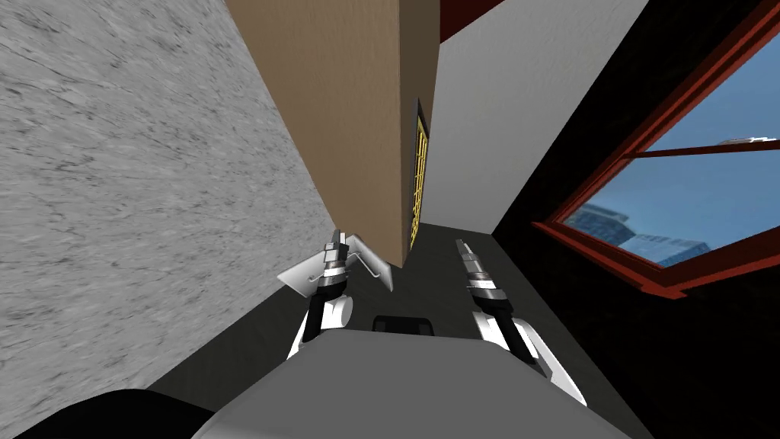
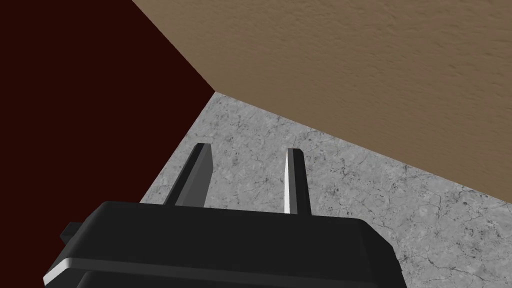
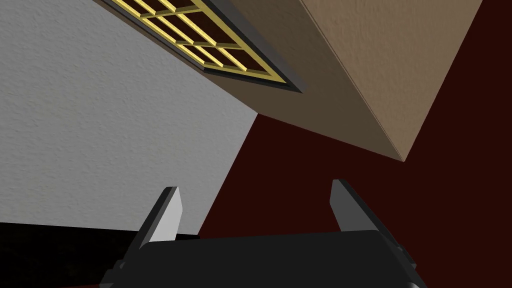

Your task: Push the door open

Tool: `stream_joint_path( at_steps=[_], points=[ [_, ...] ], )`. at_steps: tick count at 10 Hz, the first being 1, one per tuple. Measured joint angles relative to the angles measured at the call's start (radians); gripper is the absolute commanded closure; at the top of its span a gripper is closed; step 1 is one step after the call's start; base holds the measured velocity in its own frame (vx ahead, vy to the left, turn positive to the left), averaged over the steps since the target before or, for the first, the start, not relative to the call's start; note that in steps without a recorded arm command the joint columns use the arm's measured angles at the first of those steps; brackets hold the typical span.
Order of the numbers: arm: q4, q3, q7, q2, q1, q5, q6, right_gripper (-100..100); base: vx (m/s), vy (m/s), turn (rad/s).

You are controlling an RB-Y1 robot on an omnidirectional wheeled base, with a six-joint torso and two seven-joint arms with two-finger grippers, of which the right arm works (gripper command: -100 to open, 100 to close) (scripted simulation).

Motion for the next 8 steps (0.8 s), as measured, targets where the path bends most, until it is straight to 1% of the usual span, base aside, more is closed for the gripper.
stream_joint_path(
  at_steps=[3, 4, 6, 7, 8],
  points=[
    [0.053, -0.012, 0.036, -0.012, -0.014, 0.034, -0.024, -100, 0.054, -0.124, 0.204],
    [0.071, -0.015, 0.048, -0.013, -0.016, 0.044, -0.035, -100, 0.056, -0.132, 0.150],
    [0.100, -0.020, 0.072, -0.015, -0.019, 0.066, -0.053, -100, 0.048, -0.138, 0.206],
    [0.122, -0.025, 0.084, -0.018, -0.026, 0.076, -0.063, -100, 0.053, -0.137, 0.185],
    [0.146, -0.031, 0.096, -0.022, -0.034, 0.087, -0.074, -100, 0.061, -0.168, 0.303]
  ],
)
